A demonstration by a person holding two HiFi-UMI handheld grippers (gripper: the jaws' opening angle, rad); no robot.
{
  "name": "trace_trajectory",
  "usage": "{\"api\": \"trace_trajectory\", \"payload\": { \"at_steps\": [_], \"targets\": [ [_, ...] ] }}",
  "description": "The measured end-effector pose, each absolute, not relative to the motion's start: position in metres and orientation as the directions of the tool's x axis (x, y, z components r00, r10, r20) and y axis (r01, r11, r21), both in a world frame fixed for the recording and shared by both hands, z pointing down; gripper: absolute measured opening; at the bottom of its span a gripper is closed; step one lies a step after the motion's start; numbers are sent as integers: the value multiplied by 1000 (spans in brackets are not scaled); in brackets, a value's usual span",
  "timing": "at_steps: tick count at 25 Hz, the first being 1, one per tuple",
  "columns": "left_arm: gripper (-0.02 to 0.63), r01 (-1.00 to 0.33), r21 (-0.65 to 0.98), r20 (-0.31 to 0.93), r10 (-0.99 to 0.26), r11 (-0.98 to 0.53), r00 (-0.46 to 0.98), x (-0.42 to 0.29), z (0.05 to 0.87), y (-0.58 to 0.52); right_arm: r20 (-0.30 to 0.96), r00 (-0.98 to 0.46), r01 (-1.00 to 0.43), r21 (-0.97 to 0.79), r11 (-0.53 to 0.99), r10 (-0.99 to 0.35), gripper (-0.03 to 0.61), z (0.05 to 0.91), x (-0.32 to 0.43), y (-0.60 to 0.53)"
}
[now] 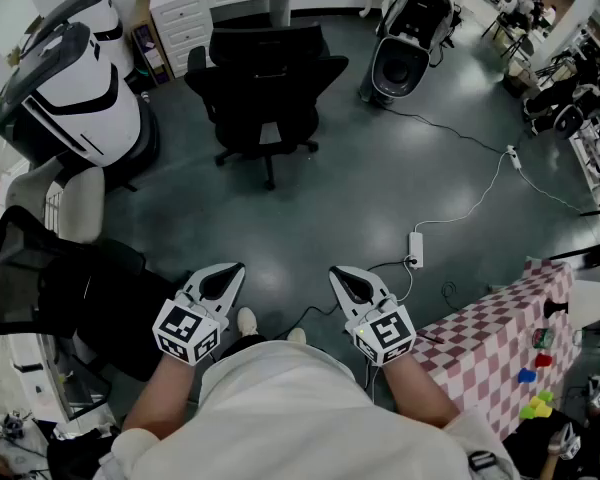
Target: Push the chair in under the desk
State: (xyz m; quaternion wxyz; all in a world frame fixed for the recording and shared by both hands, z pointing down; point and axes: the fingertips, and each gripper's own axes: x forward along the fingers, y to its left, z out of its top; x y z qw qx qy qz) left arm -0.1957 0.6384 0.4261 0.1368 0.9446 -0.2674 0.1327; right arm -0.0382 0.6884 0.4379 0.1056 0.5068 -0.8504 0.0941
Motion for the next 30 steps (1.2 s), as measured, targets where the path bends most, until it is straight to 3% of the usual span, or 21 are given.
{"api": "trace_trajectory", "payload": {
  "at_steps": [10, 20, 23, 30],
  "targets": [
    [-3, -531, 197, 301, -465, -824, 833, -212, 421, 641, 287, -458, -882, -34, 469, -841, 2, 434, -55, 687],
    [-2, -543, 169, 284, -486, -823, 826, -272, 421, 612, 305, -475, -871, -31, 490, -825, 10, 439, -109, 656],
    [67, -530, 149, 279, -479, -835, 833, -291, 421, 600, 306, -474, -869, -12, 495, -825, 41, 438, -129, 643],
    [84, -507, 117, 283, -461, -854, 841, -321, 430, 568, 331, -403, -886, 91, 454, -853, 60, 436, -144, 618]
  ]
}}
